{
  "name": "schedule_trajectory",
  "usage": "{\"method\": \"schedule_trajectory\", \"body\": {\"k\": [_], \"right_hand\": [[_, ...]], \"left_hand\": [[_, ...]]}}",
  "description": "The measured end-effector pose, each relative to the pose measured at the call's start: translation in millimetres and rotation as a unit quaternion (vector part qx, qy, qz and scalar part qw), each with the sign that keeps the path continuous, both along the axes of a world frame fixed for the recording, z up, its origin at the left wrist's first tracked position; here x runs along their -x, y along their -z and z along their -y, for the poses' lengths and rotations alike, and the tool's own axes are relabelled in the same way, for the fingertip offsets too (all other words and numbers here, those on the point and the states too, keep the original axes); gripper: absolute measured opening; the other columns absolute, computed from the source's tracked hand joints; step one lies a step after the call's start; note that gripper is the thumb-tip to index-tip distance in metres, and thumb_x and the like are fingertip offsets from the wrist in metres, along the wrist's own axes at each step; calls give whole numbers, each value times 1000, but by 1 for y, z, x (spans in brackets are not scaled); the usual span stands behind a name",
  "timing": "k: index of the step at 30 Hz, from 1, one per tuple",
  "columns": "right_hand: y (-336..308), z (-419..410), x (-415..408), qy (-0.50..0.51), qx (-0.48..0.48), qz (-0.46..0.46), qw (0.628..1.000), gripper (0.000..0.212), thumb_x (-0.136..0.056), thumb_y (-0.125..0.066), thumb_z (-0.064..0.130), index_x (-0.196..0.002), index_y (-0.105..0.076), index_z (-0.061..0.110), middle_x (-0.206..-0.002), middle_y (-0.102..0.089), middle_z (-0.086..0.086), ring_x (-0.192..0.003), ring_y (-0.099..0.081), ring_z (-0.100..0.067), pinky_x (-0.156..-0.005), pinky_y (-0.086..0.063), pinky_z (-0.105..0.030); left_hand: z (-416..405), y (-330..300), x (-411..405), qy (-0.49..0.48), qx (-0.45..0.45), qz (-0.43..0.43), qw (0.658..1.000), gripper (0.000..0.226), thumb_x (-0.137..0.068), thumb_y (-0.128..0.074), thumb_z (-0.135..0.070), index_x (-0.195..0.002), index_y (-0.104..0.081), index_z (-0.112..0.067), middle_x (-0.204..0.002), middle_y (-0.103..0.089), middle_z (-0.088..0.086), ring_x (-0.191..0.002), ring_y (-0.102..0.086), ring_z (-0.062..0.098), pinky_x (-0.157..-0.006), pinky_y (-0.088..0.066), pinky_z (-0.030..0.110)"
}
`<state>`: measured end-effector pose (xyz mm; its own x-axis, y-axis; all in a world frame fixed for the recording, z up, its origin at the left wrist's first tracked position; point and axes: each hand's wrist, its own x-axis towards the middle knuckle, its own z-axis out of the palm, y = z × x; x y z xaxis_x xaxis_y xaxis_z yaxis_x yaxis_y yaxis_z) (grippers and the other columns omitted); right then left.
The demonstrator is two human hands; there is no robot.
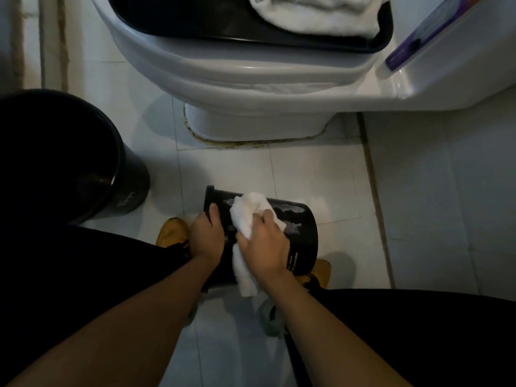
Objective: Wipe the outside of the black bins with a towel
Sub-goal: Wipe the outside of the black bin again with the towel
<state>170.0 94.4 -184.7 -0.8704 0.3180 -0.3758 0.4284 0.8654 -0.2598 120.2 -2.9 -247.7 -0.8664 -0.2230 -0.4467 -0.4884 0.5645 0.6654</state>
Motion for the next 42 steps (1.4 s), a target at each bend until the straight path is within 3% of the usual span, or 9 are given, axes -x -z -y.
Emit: {"method": "schedule_trajectory", "body": {"k": [2, 7, 14, 16, 20, 28, 34, 38, 42], "right_hand": [[3, -25, -5, 18, -14, 29, 999, 46, -92, -59, 42, -126, -54, 11, -131, -48, -10, -102, -59, -27, -76, -50, -34], [6, -77, -17, 285, -67, 103, 951, 44, -97, -52, 40, -124, -52, 6, -130, -48, -16, -106, -59, -34, -83, -47, -37], [3, -11, -15, 20, 5, 32, 999, 46, -95, -56, 43, -130, -50, 14, -133, -45, -6, -105, -58, -23, -80, -49, -31], [8, -43, -20, 40, -9, 53, 998, 46, -95, -56, 41, -130, -51, 12, -137, -44, -9, -108, -58, -28, -80, -48, -34], [12, -91, -22, 272, -34, 99, 957, 41, -97, -54, 37, -122, -54, 4, -128, -48, -16, -106, -59, -36, -84, -46, -38], [3, -7, 6, 12, 45, 27, 999, 43, -93, -58, 39, -127, -54, 13, -135, -44, -6, -109, -56, -25, -82, -50, -37], [10, -77, -14, 181, -40, 98, 978, 44, -96, -55, 39, -128, -51, 9, -131, -47, -10, -106, -58, -30, -81, -47, -36], [4, -48, -17, 147, -78, 86, 982, 45, -96, -54, 40, -130, -51, 10, -136, -45, -9, -108, -57, -27, -78, -46, -34], [3, 12, -2, 25, 9, 4, 1000, 37, -86, -67, 35, -114, -62, 12, -120, -55, -9, -93, -62, -26, -66, -50, -35]], "left_hand": [[-1, 0, 1, 1, 0, 11, 1000, 58, -103, -32, -41, -85, -65, 3, -82, -66, 20, -77, -65, 32, -71, -55, 40], [-3, -4, -4, -17, -4, 14, 1000, 56, -102, -32, -43, -81, -62, 0, -75, -62, 14, -72, -62, 28, -65, -52, 34], [1, 0, -7, -7, 14, 1, 1000, 56, -102, -33, -42, -82, -63, 1, -78, -64, 15, -72, -61, 27, -62, -49, 32], [-1, -1, -5, 8, 15, 1, 1000, 56, -103, -33, -40, -80, -62, 2, -75, -61, 15, -70, -57, 25, -60, -40, 28], [-4, -6, -6, 12, 25, 5, 1000, 53, -103, -32, -39, -75, -58, -3, -66, -53, 6, -64, -54, 21, -53, -34, 26], [1, 2, -8, 16, 35, -17, 999, 57, -103, -33, -37, -78, -62, 4, -76, -63, 18, -70, -59, 27, -59, -42, 30], [-4, -7, -8, 10, 10, 4, 1000, 50, -103, -32, -39, -78, -58, -4, -67, -54, 6, -67, -55, 21, -57, -39, 27], [-3, -5, -14, -7, 11, 17, 1000, 51, -103, -31, -42, -80, -58, -5, -70, -56, 7, -70, -57, 24, -60, -43, 29], [0, 1, -8, -23, -28, 15, 999, 52, -103, -34, -39, -86, -64, 1, -84, -66, 19, -79, -62, 31, -71, -52, 37]]}}
